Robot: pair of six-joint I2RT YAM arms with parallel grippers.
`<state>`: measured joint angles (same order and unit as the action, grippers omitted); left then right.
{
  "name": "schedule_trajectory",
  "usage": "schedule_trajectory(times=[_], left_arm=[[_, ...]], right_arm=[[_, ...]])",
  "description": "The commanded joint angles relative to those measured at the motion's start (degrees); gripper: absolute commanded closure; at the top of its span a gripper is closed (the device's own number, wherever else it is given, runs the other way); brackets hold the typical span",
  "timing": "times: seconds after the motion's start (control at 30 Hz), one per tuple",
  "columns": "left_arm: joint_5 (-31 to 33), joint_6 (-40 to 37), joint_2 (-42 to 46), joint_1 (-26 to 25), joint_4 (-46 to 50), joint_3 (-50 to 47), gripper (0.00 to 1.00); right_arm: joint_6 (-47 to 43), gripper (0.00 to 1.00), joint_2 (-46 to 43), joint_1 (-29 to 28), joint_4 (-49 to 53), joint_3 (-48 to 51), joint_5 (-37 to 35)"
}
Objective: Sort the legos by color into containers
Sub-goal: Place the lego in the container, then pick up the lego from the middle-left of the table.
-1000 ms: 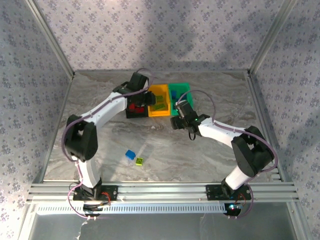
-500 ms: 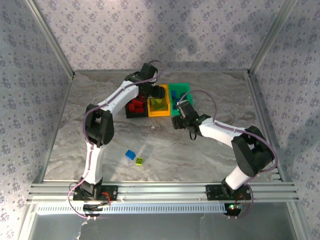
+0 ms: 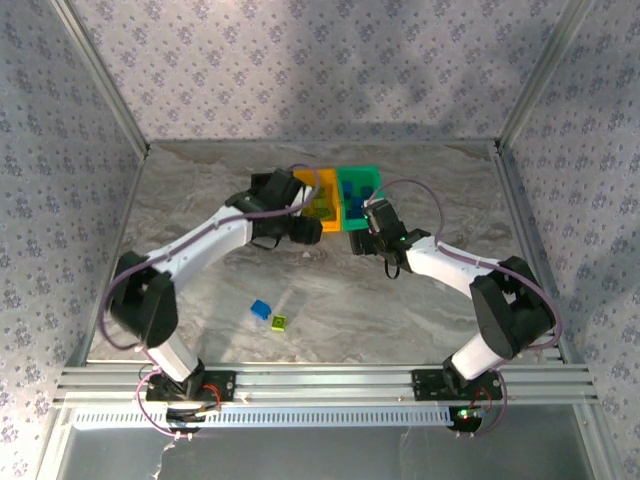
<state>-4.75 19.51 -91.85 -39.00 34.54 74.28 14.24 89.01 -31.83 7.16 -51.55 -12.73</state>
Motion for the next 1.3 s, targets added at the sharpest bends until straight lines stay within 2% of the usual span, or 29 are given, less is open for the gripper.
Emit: schedule_trajectory(times=[0.0,0.23,0.43,0.53,0.8,1.07,1.27], left_arm=[[1.68,-0.02,4.54,-3.47,-0.45,-6.41,0.36],[8.87,12.10,10.33,-13.81,6.23,-16.32,0.37],[10.12,24.02,13.37,-18.26,1.59,-26.24,0.38],[13.10,27.83,14.10,-20.17,2.52,-27.98,0.39],[14.55,31.53,14.03,-21.01,2.92,-30.13,0.39],[14.01,31.70,11.38,-21.02,1.53,-30.43,0.40],[13.33,30.84,7.76,-21.03,1.42,-29.03,0.44]], right_arm=[[1.40,0.19,-1.34,0.08,-0.39,0.49,1.35],[1.40,0.19,-1.60,0.22,-0.42,0.74,0.99],[1.65,0.18,-1.65,0.12,-0.41,0.66,1.66],[1.67,0.18,-1.65,0.16,-0.34,0.69,1.66],[1.84,0.18,-2.00,0.01,-0.32,0.83,1.83],[1.76,0.18,-2.14,0.01,-0.31,0.82,1.87],[1.59,0.18,-2.09,-0.01,-0.22,0.82,1.43]])
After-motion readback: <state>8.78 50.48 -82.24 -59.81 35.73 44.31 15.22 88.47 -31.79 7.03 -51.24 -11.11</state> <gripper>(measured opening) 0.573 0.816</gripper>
